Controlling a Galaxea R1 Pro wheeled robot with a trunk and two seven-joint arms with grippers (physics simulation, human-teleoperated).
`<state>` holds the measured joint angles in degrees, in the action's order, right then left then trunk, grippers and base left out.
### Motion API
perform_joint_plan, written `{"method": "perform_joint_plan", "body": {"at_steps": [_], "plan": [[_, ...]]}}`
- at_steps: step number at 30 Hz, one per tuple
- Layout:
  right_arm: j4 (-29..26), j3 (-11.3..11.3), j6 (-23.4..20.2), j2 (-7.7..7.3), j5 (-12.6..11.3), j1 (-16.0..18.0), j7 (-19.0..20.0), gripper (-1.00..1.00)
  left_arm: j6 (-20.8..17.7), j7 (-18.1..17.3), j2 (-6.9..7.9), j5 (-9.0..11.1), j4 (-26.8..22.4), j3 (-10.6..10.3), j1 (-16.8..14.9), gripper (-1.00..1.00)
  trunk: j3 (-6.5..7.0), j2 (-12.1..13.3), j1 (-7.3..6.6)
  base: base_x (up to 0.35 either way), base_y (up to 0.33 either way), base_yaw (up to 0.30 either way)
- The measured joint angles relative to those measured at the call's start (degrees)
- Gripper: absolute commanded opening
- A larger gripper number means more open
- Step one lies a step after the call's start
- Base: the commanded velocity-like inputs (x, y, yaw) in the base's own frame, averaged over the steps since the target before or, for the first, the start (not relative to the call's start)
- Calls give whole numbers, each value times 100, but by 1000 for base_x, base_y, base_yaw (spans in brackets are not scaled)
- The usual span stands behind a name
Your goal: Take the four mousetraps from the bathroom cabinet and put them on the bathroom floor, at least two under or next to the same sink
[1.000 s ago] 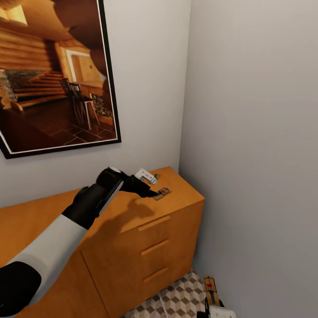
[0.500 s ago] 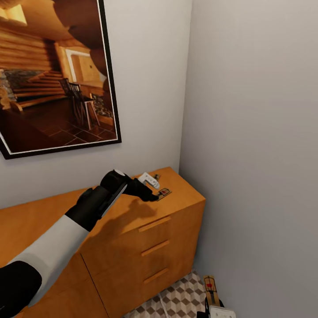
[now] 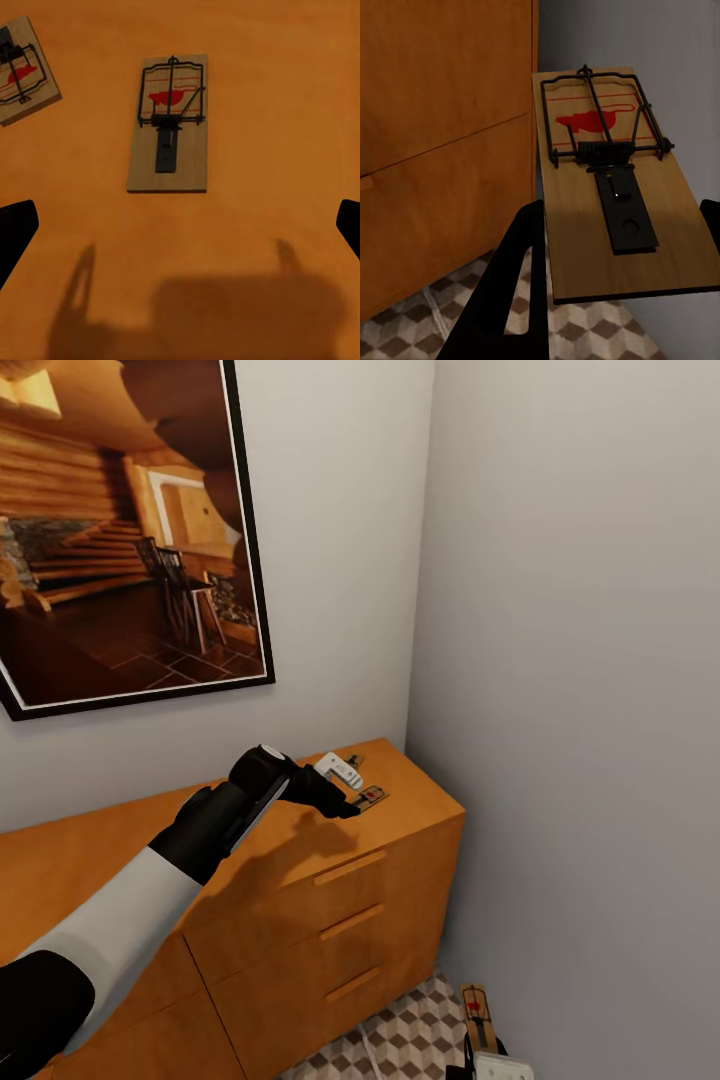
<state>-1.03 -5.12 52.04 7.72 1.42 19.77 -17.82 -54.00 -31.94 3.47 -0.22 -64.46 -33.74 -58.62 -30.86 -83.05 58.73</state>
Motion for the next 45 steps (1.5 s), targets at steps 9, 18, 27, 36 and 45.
{"method": "perform_joint_plan", "body": {"at_steps": [9, 18, 27, 36, 45], "plan": [[-3, 1, 2, 0, 0, 3, 0, -100, 0, 0, -3, 2, 5, 0, -1, 100, 0, 0, 0, 9, 0, 0], [-1, 3, -6, 0, 0, 2, 0, -100, 7, 0, -39, 4, 17, -7, 0, 100, 0, 0, -1, 127, 0, 0], [-1, 3, -6, 0, 0, 3, 0, -100, 9, 1, -61, 3, 29, -12, 1, 100, 0, 0, 0, 13, 0, 0], [2, 2, -6, 0, 0, 4, 0, -100, 16, 7, -62, 2, 64, -154, 0, 100, 0, 0, 0, 12, 0, 0], [1, 1, -6, 1, 0, 3, 0, -100, 17, 9, -61, 0, 66, -180, 2, 100, 0, 0, 0, 34, 0, 0]]}}
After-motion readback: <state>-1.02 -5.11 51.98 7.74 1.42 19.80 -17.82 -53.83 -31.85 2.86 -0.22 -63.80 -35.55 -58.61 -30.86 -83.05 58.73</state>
